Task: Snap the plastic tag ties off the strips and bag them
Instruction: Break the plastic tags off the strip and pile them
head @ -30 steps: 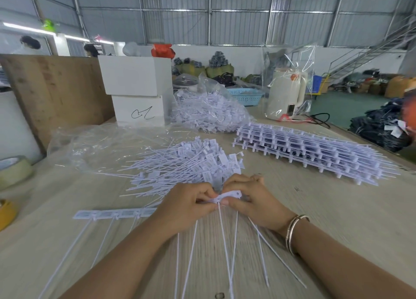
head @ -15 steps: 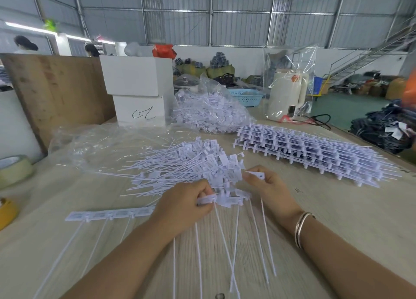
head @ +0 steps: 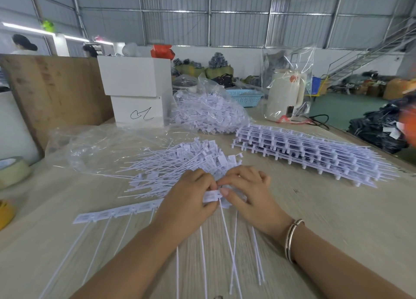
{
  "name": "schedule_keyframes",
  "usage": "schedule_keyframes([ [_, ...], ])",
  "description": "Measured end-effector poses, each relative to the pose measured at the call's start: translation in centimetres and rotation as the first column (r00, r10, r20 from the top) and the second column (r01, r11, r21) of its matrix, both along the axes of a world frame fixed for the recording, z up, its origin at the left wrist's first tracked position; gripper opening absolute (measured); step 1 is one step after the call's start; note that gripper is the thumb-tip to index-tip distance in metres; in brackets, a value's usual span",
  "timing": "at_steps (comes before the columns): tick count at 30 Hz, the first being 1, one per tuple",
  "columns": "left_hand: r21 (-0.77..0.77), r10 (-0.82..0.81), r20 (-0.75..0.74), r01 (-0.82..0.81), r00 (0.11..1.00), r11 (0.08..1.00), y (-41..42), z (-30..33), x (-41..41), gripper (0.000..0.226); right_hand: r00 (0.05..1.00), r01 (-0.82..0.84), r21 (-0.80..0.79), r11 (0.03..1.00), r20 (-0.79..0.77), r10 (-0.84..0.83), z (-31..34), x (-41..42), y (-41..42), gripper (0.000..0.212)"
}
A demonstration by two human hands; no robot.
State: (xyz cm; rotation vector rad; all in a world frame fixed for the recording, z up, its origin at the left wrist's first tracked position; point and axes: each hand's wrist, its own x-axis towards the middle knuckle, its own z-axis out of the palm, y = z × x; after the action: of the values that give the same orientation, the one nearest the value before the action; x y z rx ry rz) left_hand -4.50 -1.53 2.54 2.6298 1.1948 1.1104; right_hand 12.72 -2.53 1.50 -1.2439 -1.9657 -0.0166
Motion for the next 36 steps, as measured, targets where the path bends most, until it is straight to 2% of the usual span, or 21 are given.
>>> schedule_keyframes([
  [2, 0.002, 0.020, 0.023, -0.020, 1.000, 1.000, -0.2, 0.1, 0.1, 0.014, 0.996, -0.019, 0.036, 0.999, 0.090, 0.016, 0.2, 0.2, 0.0, 0.038],
  [4, -0.005, 0.047, 0.088, -0.046, 0.995, 0.999, -0.3, 0.2, 0.0, 0.024, 0.997, -0.018, 0.014, 1.000, 0.071, 0.017, 0.2, 0.2, 0.0, 0.040],
  [8, -0.001, -0.003, 0.062, 0.003, 0.998, 1.000, -1.0, 1.0, 0.1, 0.026, 0.987, -0.113, -0.065, 0.991, -0.118, 0.105, -0.2, -0.3, -0.1, 0.043],
  [11, 0.002, -0.014, 0.000, 0.014, 1.000, 1.000, -1.1, 1.2, -0.1, 0.026, 0.939, -0.193, -0.114, 0.975, -0.310, 0.150, 0.1, -0.1, 0.3, 0.014],
  [13, -0.064, 0.009, -0.002, -0.009, 1.000, 0.998, -0.9, 1.1, -0.6, 0.031, 0.897, -0.175, -0.175, 0.969, -0.433, 0.084, 0.2, 0.7, 0.6, 0.010],
  [15, -0.118, 0.037, -0.027, -0.040, 0.999, 0.992, -0.6, 0.9, -1.1, 0.036, 0.871, -0.144, -0.230, 0.962, -0.491, 0.013, 0.2, 1.4, 0.6, 0.016],
  [19, -0.049, 0.081, -0.162, -0.090, 0.984, 0.995, -0.2, 0.0, -0.7, 0.031, 0.883, -0.151, -0.259, 0.954, -0.469, 0.012, -0.1, 1.5, 0.5, 0.018],
  [22, 0.015, 0.095, -0.166, -0.094, 0.982, 0.995, 0.0, -0.3, -0.4, 0.019, 0.918, -0.222, -0.299, 0.928, -0.386, 0.095, 0.0, 1.0, 0.4, 0.015],
  [26, 0.048, 0.072, -0.177, -0.064, 0.982, 0.997, 0.1, -0.3, -0.4, 0.020, 0.949, -0.241, -0.306, 0.921, -0.272, 0.158, 0.1, 1.0, 0.4, 0.021],
  [28, -0.012, 0.020, -0.127, -0.021, 0.992, 1.000, -0.1, -0.3, -0.4, 0.022, 0.953, -0.230, -0.286, 0.930, -0.258, 0.156, 0.1, 1.1, 0.4, 0.020],
  [31, -0.194, -0.014, 0.035, 0.020, 0.999, 0.981, -0.1, -0.3, -0.5, 0.012, 0.954, -0.236, -0.283, 0.929, -0.250, 0.167, 0.2, 1.0, 0.1, 0.017],
  [32, -0.213, -0.006, 0.037, 0.014, 0.999, 0.977, 0.0, -0.4, -0.5, 0.008, 0.952, -0.246, -0.285, 0.926, -0.251, 0.176, 0.2, 0.8, 0.0, 0.015],
  [36, -0.243, -0.025, -0.106, -0.001, 0.994, 0.970, 0.6, -1.0, -0.6, 0.030, 0.948, -0.276, -0.288, 0.917, -0.237, 0.211, 0.3, 0.3, -0.3, 0.015],
])
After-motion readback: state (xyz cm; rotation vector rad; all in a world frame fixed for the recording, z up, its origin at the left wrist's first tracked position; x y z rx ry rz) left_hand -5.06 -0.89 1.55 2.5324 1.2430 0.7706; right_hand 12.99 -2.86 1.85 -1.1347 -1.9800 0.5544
